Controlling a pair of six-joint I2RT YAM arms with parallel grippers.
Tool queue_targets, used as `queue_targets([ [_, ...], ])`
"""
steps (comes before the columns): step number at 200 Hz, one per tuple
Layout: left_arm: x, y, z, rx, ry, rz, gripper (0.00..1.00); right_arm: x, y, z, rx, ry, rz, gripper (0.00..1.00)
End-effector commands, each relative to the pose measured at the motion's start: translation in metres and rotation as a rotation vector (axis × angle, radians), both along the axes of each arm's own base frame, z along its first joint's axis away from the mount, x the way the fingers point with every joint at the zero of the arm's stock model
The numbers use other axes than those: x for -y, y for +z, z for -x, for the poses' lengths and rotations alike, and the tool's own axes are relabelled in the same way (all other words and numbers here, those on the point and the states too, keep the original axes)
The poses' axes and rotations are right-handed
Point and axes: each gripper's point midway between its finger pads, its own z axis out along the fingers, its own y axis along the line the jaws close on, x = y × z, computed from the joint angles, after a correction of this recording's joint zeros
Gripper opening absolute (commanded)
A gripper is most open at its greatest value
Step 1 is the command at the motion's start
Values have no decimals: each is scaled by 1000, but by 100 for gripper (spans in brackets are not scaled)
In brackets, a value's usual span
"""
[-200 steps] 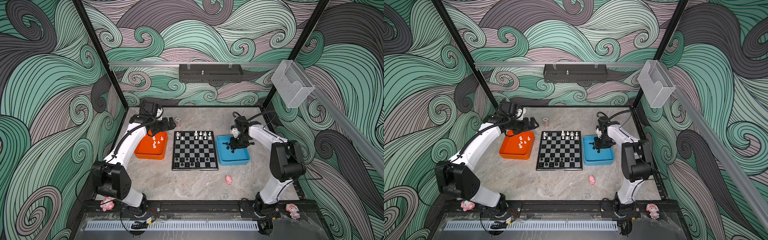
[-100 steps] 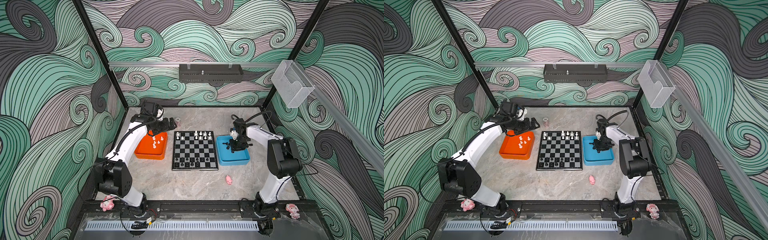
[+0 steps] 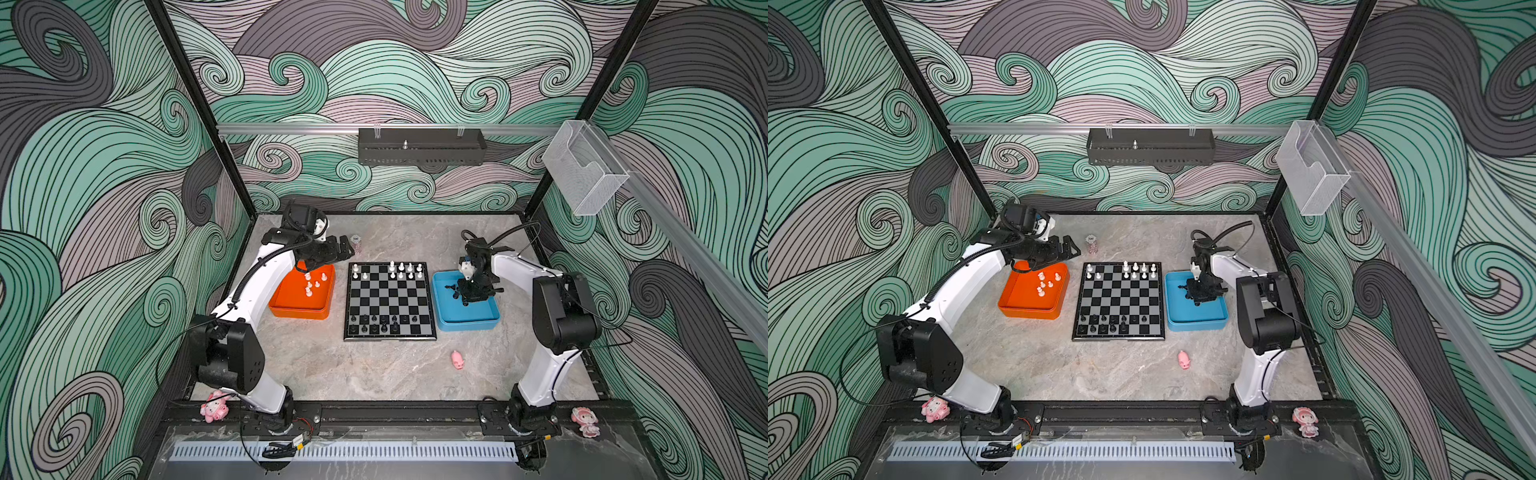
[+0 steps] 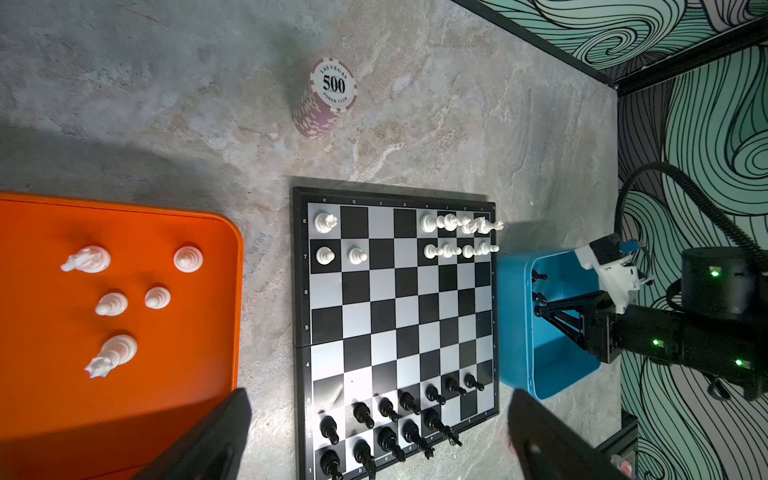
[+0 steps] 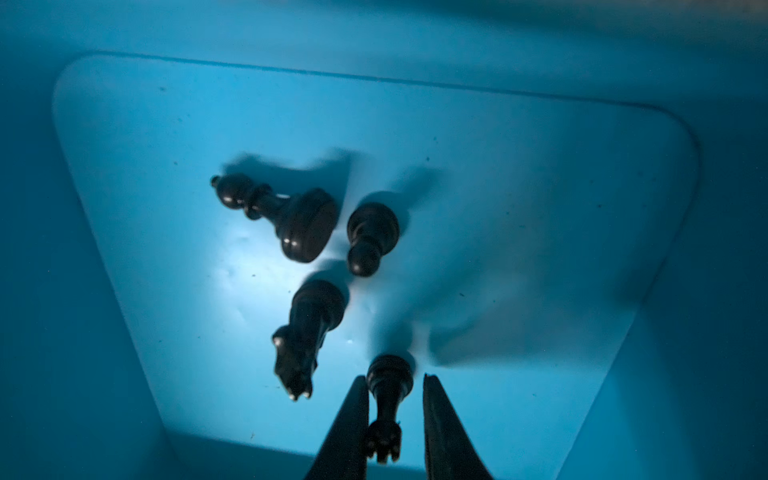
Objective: Set up the chess pieces on the board
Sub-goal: 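Lower the right gripper onto the black rook in the blue tray and grasp it, then carry the black rook with the right gripper to the board's nearest corner square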
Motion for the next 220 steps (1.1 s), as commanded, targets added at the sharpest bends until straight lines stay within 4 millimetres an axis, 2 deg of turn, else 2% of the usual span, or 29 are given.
queue_targets([
  [1, -2, -5, 3, -30, -4, 2, 99, -2, 0, -1, -3, 2, -7, 22],
  [67, -2, -6, 4, -34, -4, 3, 99, -4, 6, -1, 11, 14, -4, 14],
  [96, -3, -5, 6, -38, -6, -1, 99, -9, 21, -1, 34, 32, 1, 14],
  [131, -9, -11, 19, -96, -4, -21, 99, -32, 57, 5, 93, 92, -10, 13],
  [165, -28, -19, 36, -148, 49, -83, 99, -60, 86, 22, 147, 151, -42, 13],
  [187, -35, -17, 44, -143, 66, -92, 99, -78, 95, 36, 157, 179, -86, 13],
  [220, -39, -16, 51, -132, 78, -87, 99, -103, 93, 62, 150, 240, -107, 14],
])
